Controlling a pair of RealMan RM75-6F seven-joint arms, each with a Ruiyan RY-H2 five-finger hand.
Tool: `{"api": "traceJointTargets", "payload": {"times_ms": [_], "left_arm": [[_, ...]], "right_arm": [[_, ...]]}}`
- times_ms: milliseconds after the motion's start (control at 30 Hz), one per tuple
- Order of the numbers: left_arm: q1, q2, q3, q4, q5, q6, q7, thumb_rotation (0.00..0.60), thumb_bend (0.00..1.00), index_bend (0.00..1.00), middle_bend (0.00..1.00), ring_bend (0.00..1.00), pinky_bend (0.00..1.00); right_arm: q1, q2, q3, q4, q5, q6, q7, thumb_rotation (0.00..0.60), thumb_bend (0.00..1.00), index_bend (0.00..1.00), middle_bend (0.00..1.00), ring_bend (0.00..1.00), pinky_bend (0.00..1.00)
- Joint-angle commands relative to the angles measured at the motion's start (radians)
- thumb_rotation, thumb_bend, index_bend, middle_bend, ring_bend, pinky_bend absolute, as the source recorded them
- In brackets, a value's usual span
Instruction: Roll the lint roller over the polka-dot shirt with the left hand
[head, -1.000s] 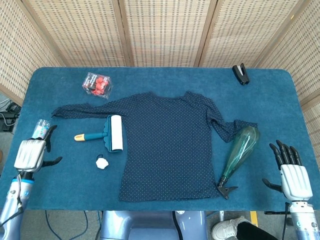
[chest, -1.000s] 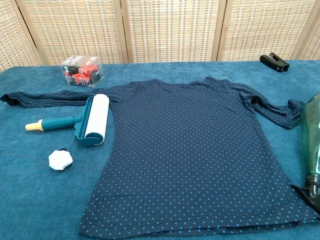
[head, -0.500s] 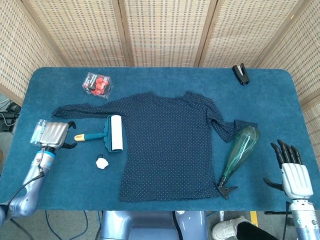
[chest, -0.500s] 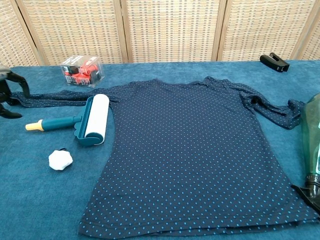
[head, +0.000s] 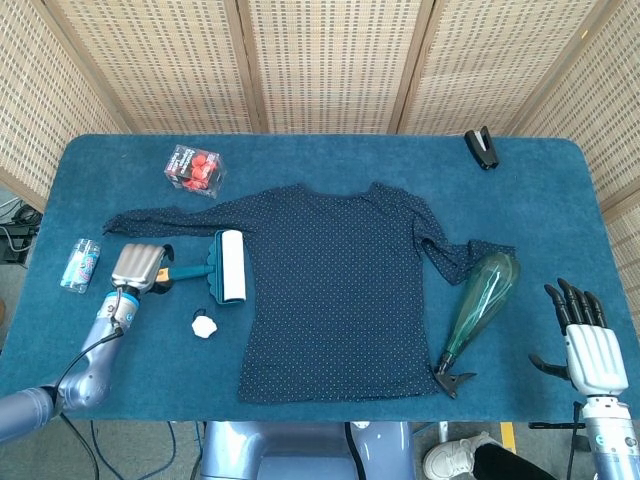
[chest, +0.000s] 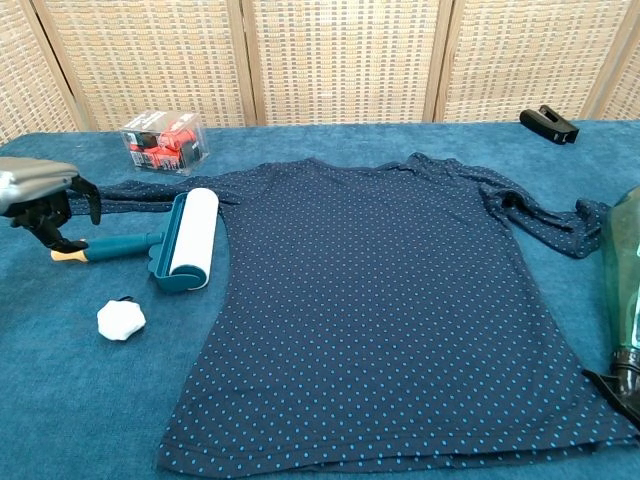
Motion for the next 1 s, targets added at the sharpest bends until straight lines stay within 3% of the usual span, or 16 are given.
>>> {"api": "traceJointTargets", "payload": {"times_ms": [33, 633, 733, 933, 1000], "left_arm": [[-0.015, -0.018, 0.01, 0.02, -0.012, -0.005, 0.008, 0.6, 0.33, 0.4, 0.87, 0.74, 0.67], [-0.067, -0.104, 0.046, 0.138, -0.052, -0.034, 0.014, 0.6, 0.33, 0.45, 0.87, 0.73, 0.67], [-0.071, -0.12, 0.054, 0.154, -0.045, -0.026, 0.019, 0.6, 0.35, 0.57, 0.87, 0.74, 0.67], [-0.067, -0.132, 0.064, 0.162, -0.02, 0.002, 0.015, 0.6, 0.5, 0.83, 0.87, 0.74, 0.67], [-0.064, -0.12, 0.066, 0.147, 0.004, 0.014, 0.002, 0.6, 0.52, 0.85, 0.87, 0.74, 0.67]], "right_arm": [[0.001, -0.001, 0.001, 0.003, 0.004, -0.004, 0.001, 0.6, 0.09, 0.0, 0.0, 0.0, 0.0], [0.004, -0.009, 0.001, 0.018, 0.005, -0.008, 0.011, 0.6, 0.09, 0.0, 0.0, 0.0, 0.0], [0.005, -0.01, 0.0, 0.019, 0.002, -0.007, 0.014, 0.6, 0.09, 0.0, 0.0, 0.0, 0.0], [0.003, -0.008, -0.002, 0.018, -0.007, 0.0, 0.021, 0.6, 0.09, 0.0, 0.0, 0.0, 0.0], [0.002, -0.006, -0.002, 0.016, -0.009, 0.003, 0.024, 0.6, 0.09, 0.0, 0.0, 0.0, 0.0]]}}
